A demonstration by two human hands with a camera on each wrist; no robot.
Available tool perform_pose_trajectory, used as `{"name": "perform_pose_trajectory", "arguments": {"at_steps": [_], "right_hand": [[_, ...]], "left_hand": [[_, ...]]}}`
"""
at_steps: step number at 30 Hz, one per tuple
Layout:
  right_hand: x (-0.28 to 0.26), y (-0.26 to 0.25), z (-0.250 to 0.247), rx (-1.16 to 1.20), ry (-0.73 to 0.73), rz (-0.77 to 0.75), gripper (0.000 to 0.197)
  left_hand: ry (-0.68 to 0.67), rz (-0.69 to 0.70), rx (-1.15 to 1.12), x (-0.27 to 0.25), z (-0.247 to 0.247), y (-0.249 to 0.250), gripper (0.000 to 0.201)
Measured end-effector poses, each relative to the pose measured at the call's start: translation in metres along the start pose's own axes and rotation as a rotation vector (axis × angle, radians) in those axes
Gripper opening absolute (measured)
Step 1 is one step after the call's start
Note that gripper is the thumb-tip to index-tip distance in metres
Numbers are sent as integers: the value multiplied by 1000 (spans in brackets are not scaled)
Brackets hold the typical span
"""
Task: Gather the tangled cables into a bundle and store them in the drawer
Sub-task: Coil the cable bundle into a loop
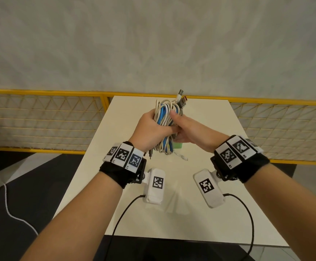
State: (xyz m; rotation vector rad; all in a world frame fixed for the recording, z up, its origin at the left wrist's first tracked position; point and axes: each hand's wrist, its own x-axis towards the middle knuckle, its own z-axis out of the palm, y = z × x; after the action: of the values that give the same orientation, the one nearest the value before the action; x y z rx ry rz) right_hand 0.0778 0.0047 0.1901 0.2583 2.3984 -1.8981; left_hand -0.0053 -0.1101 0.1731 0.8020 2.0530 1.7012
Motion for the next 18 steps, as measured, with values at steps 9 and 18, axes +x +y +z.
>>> {"name": "perform_pose_trajectory", "arguments": {"at_steps": [9, 18], "right_hand": [[-6, -1, -10, 15, 15, -36, 27], [-5, 1, -8, -111, 30, -131, 43]], "left_hand": [[102, -52, -167, 2, 1, -1, 19], [226, -48, -197, 1, 1, 4, 10]]}}
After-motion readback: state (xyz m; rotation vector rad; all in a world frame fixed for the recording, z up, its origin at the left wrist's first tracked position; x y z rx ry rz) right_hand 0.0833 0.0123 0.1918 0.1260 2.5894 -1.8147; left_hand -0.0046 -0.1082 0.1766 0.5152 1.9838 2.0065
